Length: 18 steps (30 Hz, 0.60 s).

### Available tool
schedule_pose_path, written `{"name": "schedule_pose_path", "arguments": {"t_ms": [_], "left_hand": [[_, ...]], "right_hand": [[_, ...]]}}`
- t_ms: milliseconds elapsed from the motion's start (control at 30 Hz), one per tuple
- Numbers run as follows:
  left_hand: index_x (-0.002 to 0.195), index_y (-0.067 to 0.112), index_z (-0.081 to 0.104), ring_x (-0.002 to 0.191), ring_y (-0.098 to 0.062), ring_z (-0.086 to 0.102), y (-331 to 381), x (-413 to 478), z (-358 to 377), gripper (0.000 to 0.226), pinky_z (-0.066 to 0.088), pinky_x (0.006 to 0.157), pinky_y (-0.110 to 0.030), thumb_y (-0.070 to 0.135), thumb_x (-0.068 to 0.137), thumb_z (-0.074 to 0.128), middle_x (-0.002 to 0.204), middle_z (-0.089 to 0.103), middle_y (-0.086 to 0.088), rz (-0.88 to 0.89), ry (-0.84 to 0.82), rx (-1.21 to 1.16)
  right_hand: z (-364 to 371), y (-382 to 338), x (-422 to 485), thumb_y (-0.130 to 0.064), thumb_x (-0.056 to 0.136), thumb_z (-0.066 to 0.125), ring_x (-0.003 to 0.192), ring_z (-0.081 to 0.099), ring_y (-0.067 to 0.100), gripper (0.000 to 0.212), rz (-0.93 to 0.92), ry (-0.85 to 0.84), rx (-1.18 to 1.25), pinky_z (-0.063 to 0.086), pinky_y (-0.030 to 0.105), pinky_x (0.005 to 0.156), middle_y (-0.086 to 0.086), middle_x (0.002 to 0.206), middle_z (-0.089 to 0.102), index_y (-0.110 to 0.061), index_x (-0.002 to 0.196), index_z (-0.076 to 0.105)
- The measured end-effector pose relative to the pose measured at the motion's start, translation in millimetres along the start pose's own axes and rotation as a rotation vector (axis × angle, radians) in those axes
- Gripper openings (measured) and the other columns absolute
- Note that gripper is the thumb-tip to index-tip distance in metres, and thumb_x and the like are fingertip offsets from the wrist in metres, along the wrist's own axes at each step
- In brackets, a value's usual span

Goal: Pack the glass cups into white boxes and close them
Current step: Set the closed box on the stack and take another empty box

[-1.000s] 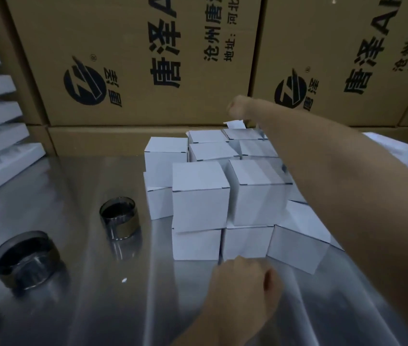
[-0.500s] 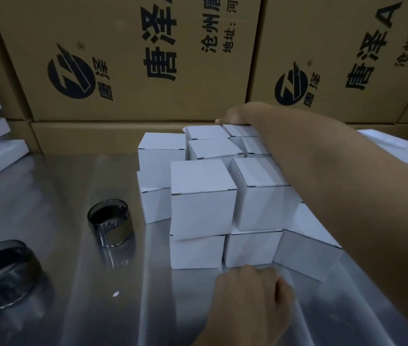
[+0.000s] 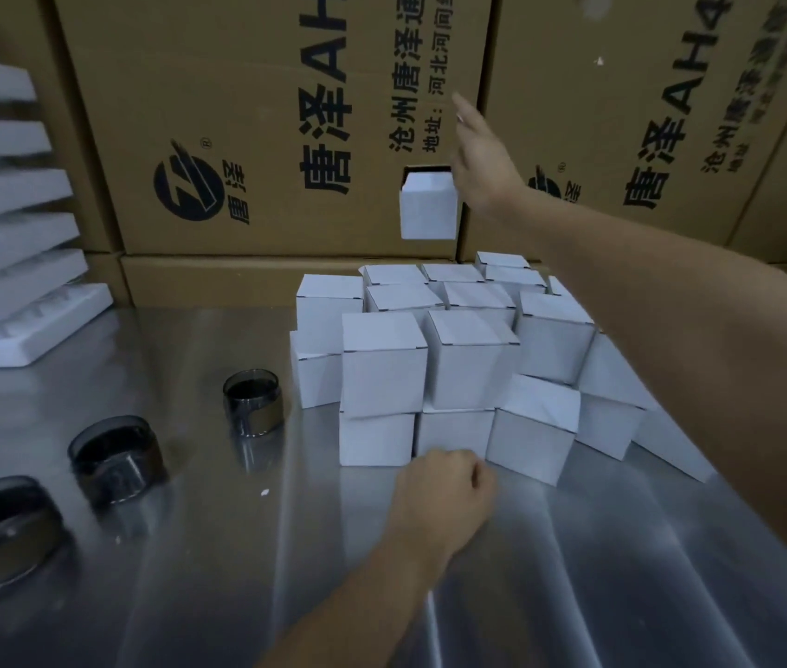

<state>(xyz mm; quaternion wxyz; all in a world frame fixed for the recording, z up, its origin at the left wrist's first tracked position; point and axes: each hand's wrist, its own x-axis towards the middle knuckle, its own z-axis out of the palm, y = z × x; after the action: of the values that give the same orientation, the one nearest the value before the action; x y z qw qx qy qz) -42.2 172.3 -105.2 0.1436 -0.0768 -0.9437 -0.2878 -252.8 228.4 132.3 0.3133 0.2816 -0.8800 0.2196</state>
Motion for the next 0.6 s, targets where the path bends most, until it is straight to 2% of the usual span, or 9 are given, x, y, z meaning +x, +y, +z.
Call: {"name": "schedule_pose_path", "arguments": {"t_ms": [133,233,267,300,333,367,467,533,600], "left_hand": [[0.059,0.015,0.04,0.068,-0.034,0.058,1.2,-3.7,-4.0,0.036,0.047,0.065,-0.037,0.023,0.093,0.048,0.066,0.061,-0.015,-0.026,0.137,-0.164],[0.053,0.013,0.032,0.053,-0.027,0.04,-1.4,-14.6,-9.4,0.044,0.035,0.055,-0.036,0.014,0.093,0.05,0.054,0.043,-0.016,-0.116,0.326,-0.38],[0.053,0.011,0.034,0.054,-0.022,0.036,-2.9,-20.7,-11.5,0.044,0.034,0.054,-0.036,0.013,0.095,0.048,0.053,0.04,-0.014,-0.174,0.381,-0.492],[0.055,0.005,0.038,0.055,-0.019,0.037,-4.4,-26.7,-13.3,0.042,0.035,0.055,-0.036,0.013,0.095,0.046,0.054,0.041,-0.012,-0.239,0.422,-0.611],[0.058,0.002,0.042,0.055,-0.019,0.039,-5.4,-32.7,-15.4,0.039,0.036,0.055,-0.035,0.012,0.096,0.044,0.055,0.044,-0.011,-0.302,0.457,-0.726],[0.058,0.003,0.045,0.054,-0.019,0.041,-6.1,-38.9,-18.6,0.038,0.037,0.056,-0.032,0.01,0.096,0.043,0.055,0.047,-0.01,-0.353,0.489,-0.826],[0.061,0.011,0.051,0.051,-0.016,0.045,-9.9,-58.5,-34.6,0.036,0.036,0.054,-0.028,0.005,0.095,0.04,0.055,0.053,-0.002,-0.413,0.548,-1.014],[0.063,0.014,0.053,0.057,-0.016,0.046,-17.4,-68.5,-47.6,0.035,0.034,0.056,-0.028,0.005,0.095,0.039,0.061,0.055,-0.002,-0.431,0.582,-1.063],[0.067,0.015,0.051,0.067,-0.021,0.047,-27.1,-76.8,-57.3,0.033,0.036,0.063,-0.031,0.008,0.095,0.037,0.07,0.055,-0.006,-0.473,0.628,-1.092]], "right_hand": [[-49.8,-40.3,-49.8,0.003,0.098,0.039,0.148,0.012,0.014,0.054,-0.005,0.17,0.205,0.005,-0.008,0.099,0.003,0.162,0.015,-0.001,0.15,0.026],[-81.3,-71.3,-102.2,0.007,0.09,0.047,0.143,0.03,0.009,0.059,-0.068,0.329,0.291,0.03,0.0,0.098,0.009,0.159,0.022,0.003,0.147,0.032],[-89.0,-78.5,-120.3,0.008,0.088,0.048,0.131,0.044,0.0,0.059,-0.081,0.371,0.336,0.039,0.005,0.095,0.01,0.158,0.025,0.004,0.145,0.035],[-93.6,-85.1,-137.7,0.009,0.087,0.049,0.108,0.056,-0.007,0.057,-0.08,0.41,0.395,0.043,0.006,0.084,0.011,0.157,0.028,0.005,0.143,0.039],[-96.1,-91.9,-155.6,0.009,0.086,0.049,0.08,0.058,-0.007,0.056,-0.052,0.437,0.466,0.042,0.006,0.073,0.01,0.155,0.031,0.004,0.142,0.042],[-95.5,-98.9,-173.2,0.01,0.086,0.05,0.063,0.049,-0.003,0.055,-0.012,0.461,0.526,0.039,0.007,0.068,0.008,0.154,0.035,0.003,0.141,0.044],[-82.9,-117.1,-224.2,0.012,0.085,0.052,0.079,0.044,-0.004,0.054,0.081,0.447,0.64,0.04,0.006,0.076,-0.002,0.143,0.041,0.003,0.138,0.048],[-70.5,-126.9,-253.3,0.012,0.087,0.053,0.1,0.049,0.003,0.051,0.108,0.387,0.681,0.041,0.005,0.083,-0.004,0.134,0.043,0.001,0.137,0.049],[-56.7,-131.6,-275.2,0.012,0.089,0.052,0.11,0.05,0.008,0.047,0.12,0.325,0.689,0.043,0.009,0.087,-0.001,0.127,0.048,-0.003,0.133,0.055]]}}
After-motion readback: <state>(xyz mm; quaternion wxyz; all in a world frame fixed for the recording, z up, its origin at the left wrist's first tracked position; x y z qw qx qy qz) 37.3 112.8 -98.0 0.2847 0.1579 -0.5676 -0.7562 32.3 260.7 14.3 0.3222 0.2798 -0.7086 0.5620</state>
